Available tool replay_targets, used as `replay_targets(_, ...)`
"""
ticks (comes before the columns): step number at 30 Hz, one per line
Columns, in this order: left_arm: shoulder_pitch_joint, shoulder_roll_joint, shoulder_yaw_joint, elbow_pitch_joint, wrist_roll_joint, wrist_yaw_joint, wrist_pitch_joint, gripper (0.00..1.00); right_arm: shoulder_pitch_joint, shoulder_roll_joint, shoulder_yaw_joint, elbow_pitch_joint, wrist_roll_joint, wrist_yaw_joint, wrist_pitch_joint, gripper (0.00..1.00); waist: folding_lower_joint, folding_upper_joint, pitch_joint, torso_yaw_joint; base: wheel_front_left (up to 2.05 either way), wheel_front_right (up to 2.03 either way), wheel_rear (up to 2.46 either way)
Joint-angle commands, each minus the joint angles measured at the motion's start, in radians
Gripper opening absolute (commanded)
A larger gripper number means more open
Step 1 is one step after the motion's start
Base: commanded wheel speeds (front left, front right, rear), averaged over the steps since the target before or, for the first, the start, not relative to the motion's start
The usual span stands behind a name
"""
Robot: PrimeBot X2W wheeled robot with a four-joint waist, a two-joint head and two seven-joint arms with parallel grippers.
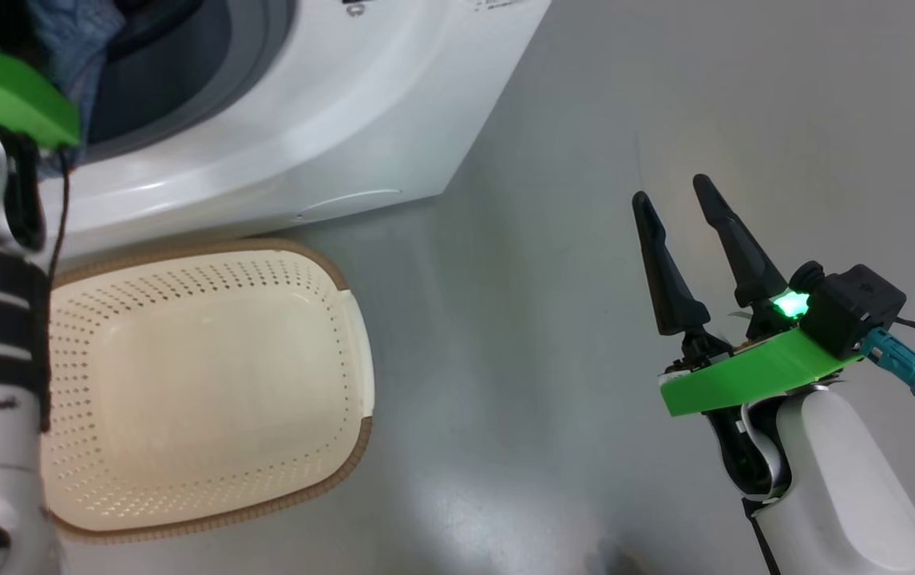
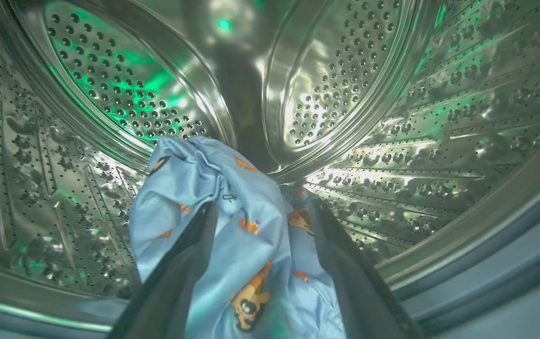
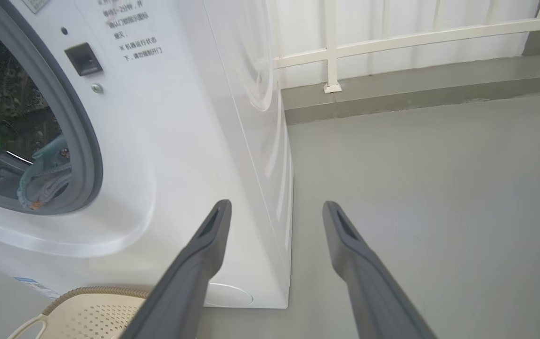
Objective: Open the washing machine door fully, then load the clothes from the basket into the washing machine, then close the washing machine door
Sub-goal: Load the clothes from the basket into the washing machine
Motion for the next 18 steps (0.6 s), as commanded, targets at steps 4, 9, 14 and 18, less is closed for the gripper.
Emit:
replay_targets(4,0.062,0.042,-0.003,-0.063,-0.012,-0.003,-0.002,1.00,0.025,0.000,0.013,-0.020,-0.008,0.002,-0.005,1.00,0.0000,0.0000,-0.017,0.016,0.00,0.00,0.00)
replay_targets(9,0.135,0.068,-0.027,-0.124,-0.048,-0.003,-0.002,1.00,0.027,0.001,0.012,-0.023,-0.005,0.002,-0.005,1.00,0.0000,0.0000,-0.032,0.024,0.00,0.00,0.00)
replay_targets(14,0.232,0.090,-0.039,-0.204,-0.082,-0.003,-0.002,1.00,0.039,0.001,0.004,-0.024,-0.007,0.002,-0.005,1.00,0.0000,0.0000,-0.049,0.033,0.00,0.00,0.00)
replay_targets(18,0.326,0.086,-0.025,-0.299,-0.102,-0.003,-0.002,1.00,0.046,0.001,0.001,-0.026,-0.007,0.002,-0.005,1.00,0.0000,0.0000,-0.059,0.043,0.00,0.00,0.00)
